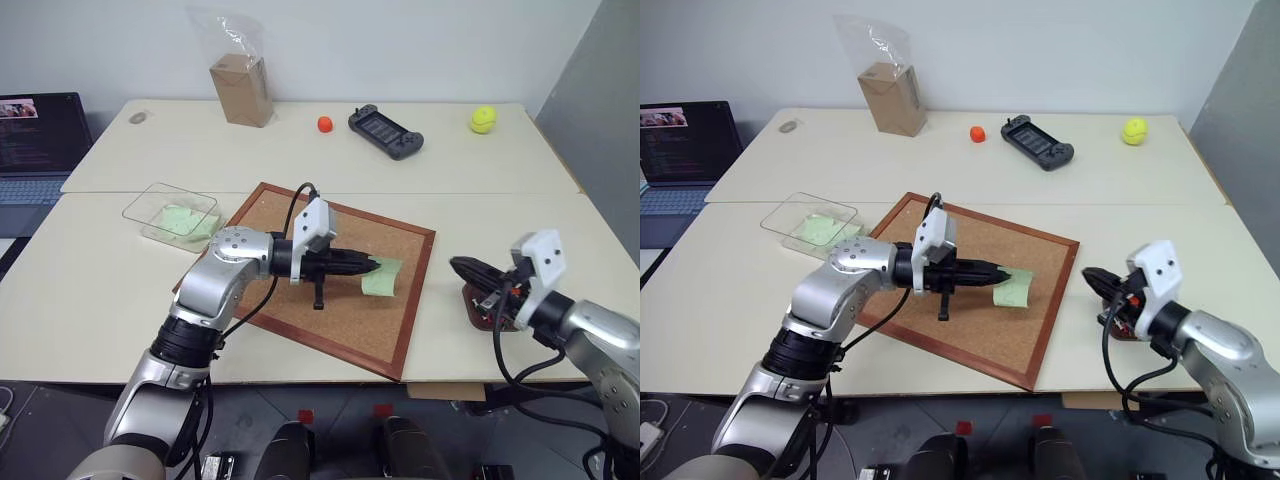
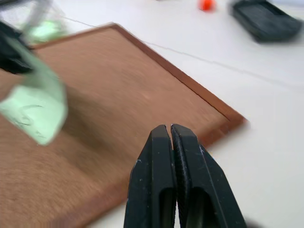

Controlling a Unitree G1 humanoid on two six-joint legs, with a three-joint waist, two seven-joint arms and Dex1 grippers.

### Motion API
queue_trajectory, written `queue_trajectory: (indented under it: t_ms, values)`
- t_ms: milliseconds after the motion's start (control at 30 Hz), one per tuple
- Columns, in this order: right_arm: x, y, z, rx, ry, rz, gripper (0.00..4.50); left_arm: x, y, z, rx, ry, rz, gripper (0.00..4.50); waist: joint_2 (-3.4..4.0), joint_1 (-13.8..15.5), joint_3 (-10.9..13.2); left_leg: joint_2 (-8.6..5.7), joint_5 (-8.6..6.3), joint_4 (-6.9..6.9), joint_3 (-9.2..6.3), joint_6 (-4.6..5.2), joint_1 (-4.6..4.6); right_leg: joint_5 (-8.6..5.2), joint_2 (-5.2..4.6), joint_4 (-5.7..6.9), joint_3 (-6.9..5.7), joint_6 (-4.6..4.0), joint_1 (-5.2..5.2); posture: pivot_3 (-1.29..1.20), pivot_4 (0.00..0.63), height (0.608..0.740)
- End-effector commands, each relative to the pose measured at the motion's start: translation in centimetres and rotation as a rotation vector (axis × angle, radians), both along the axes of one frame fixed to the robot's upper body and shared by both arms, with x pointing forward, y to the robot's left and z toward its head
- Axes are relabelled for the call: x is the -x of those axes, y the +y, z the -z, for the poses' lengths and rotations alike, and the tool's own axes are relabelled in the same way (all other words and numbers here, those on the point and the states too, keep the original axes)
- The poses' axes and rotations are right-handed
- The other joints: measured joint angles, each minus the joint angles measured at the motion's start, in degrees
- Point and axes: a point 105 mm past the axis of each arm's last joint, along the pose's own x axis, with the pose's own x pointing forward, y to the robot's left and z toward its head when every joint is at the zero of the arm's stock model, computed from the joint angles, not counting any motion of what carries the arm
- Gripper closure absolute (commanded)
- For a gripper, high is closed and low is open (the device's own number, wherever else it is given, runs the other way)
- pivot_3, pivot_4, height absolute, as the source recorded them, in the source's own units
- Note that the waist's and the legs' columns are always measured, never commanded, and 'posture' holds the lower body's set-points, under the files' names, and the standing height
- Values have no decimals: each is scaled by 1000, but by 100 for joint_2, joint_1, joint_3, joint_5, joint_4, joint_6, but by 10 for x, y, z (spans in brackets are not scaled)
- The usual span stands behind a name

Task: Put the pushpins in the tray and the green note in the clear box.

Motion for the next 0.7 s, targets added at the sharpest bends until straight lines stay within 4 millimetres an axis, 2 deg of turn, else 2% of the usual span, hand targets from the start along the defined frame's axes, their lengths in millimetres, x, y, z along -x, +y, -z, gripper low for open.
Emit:
queue_trajectory:
  t_ms: [33,167,367,700]
  values:
    - [8,-23,1,-45,2,170,4500,6,-21,-5,-3,-195,57,4492,0,14,0,-1,1,-1,-6,1,0,0,-1,1,-5,0,3,0,150,740]
    - [5,-38,11,-75,37,263,4500,8,-31,6,-52,-295,101,4492,2,-9,-1,-3,0,-1,6,1,6,0,1,1,3,1,5,0,150,740]
    - [0,-53,27,-109,84,347,4500,10,-37,10,-41,-297,126,4492,2,0,-2,-3,0,-2,14,2,6,0,8,1,-1,1,5,0,150,740]
    - [-17,-61,42,-111,109,376,4500,11,-36,14,-48,-299,125,4492,4,-3,-2,-3,0,-2,25,2,7,0,9,1,2,1,5,0,150,740]
